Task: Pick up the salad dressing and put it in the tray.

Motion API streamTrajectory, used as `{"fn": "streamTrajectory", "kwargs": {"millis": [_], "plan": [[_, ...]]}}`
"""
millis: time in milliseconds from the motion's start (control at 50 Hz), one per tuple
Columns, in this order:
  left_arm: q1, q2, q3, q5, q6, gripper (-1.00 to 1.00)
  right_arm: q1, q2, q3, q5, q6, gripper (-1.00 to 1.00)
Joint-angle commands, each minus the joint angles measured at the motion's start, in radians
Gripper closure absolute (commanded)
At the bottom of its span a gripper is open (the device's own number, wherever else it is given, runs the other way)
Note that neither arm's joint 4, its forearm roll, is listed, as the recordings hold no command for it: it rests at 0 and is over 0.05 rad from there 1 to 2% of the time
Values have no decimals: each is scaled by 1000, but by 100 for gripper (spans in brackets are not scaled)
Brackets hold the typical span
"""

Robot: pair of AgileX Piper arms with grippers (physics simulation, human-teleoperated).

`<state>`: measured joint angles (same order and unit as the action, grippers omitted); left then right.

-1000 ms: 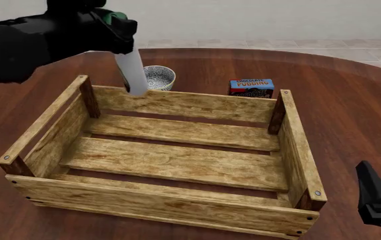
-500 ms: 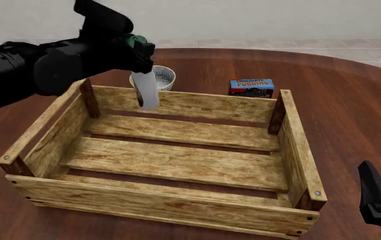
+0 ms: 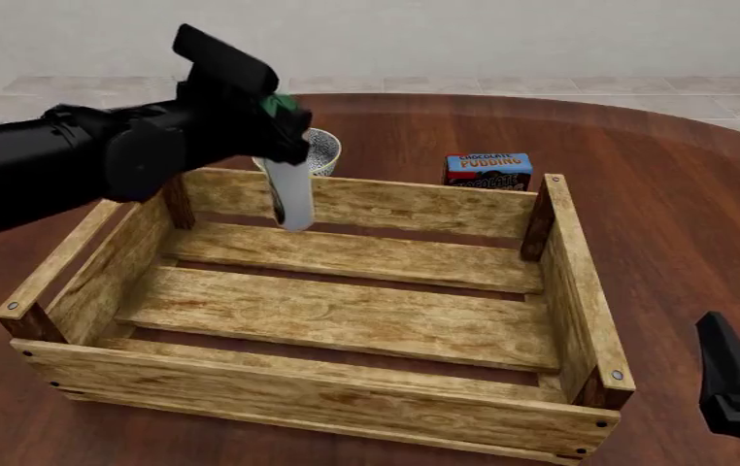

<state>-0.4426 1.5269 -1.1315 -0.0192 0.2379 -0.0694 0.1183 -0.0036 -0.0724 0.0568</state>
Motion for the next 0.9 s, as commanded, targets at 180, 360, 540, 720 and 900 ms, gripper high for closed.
{"fn": "streamTrajectory", "kwargs": {"millis": [180, 360, 540, 720, 900], "plan": [[4, 39, 26, -41, 53, 100, -3, 5, -2, -2, 6, -100], [5, 48, 39, -54, 81, 100, -5, -2, -2, 5, 8, -100], [10, 53, 44, -62, 93, 100, -5, 7, 1, -5, 10, -100], [12, 61, 51, -73, 107, 100, -7, 11, 0, -7, 12, -100], [8, 72, 67, -85, 76, 100, -8, 8, -2, -4, 13, -100]]}}
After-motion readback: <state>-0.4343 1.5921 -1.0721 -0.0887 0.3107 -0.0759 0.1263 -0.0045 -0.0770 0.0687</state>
